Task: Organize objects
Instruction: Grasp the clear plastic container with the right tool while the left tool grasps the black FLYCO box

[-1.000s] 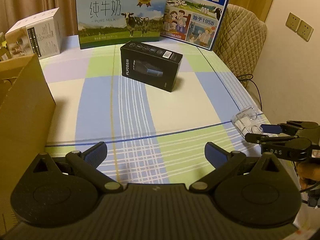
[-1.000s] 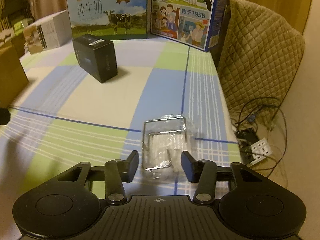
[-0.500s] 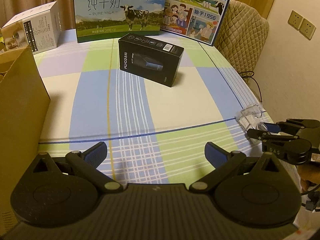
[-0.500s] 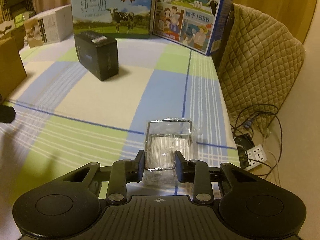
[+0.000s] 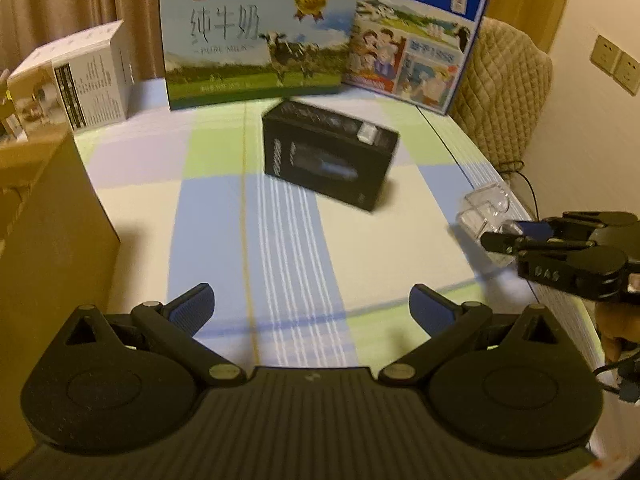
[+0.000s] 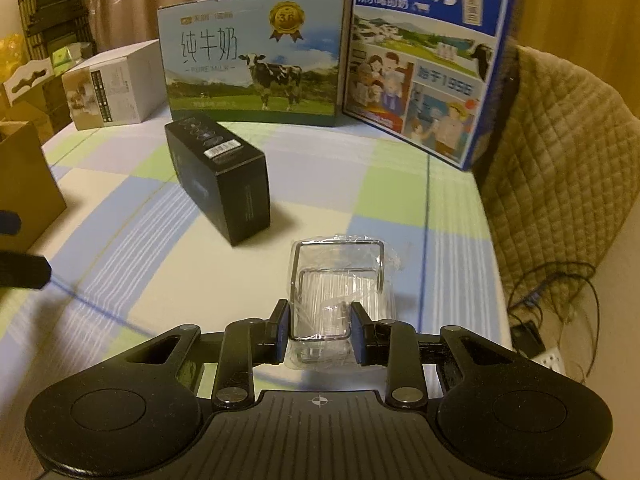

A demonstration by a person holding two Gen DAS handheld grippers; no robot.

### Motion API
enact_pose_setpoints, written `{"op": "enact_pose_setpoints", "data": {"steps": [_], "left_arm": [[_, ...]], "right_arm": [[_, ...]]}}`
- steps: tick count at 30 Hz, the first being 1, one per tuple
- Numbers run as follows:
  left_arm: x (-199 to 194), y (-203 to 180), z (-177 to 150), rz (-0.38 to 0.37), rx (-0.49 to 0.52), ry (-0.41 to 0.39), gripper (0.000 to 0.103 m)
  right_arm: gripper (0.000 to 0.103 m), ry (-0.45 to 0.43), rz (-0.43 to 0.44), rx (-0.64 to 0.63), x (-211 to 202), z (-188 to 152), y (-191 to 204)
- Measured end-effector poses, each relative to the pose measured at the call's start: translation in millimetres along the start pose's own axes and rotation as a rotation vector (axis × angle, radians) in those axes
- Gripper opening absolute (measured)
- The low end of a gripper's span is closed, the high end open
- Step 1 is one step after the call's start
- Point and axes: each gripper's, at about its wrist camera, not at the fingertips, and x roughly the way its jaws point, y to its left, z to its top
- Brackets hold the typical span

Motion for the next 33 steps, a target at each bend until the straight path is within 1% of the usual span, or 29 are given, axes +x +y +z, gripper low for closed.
{"op": "enact_pose_setpoints", "data": {"steps": [8,11,14,20,23,27,29,33], "left_arm": [[17.7,20.6,35.9,0.033,-0.030,-0.038,0.102],[21.7,26.3,43.0,0.035,-0.043,-0.044,0.102],[24.3,28.8,45.2,0.031,-0.048,-0.044,0.102],[28.9,30.5,46.1,0.023,-0.057,-0.036,0.102],[31.0,28.3,49.7,0.015,-0.051,-0.041,0.102],[35.4,24.4,57.2,-0.007,-0.046,-0.044,0.102],[39.2,21.3,61.8,-0.013,-0.032,-0.047,0.102],[52.1,15.8,69.4,-0.011,0.026,-0.042,0.101]], "right_arm": [[0.028,-0.022,0.011,-0.034,38.1,38.6,-1.2],[0.028,-0.036,0.021,-0.053,49.4,52.2,2.4],[0.028,-0.031,0.048,-0.087,59.2,59.9,11.2],[0.028,-0.014,0.149,-0.128,56.7,51.0,29.3],[0.028,0.002,0.207,-0.126,55.8,43.7,37.0],[0.028,0.014,0.330,-0.077,52.4,34.2,44.8],[0.028,0.014,0.332,-0.072,50.5,30.5,48.1],[0.028,0.012,0.285,-0.033,46.5,24.1,45.1]]}}
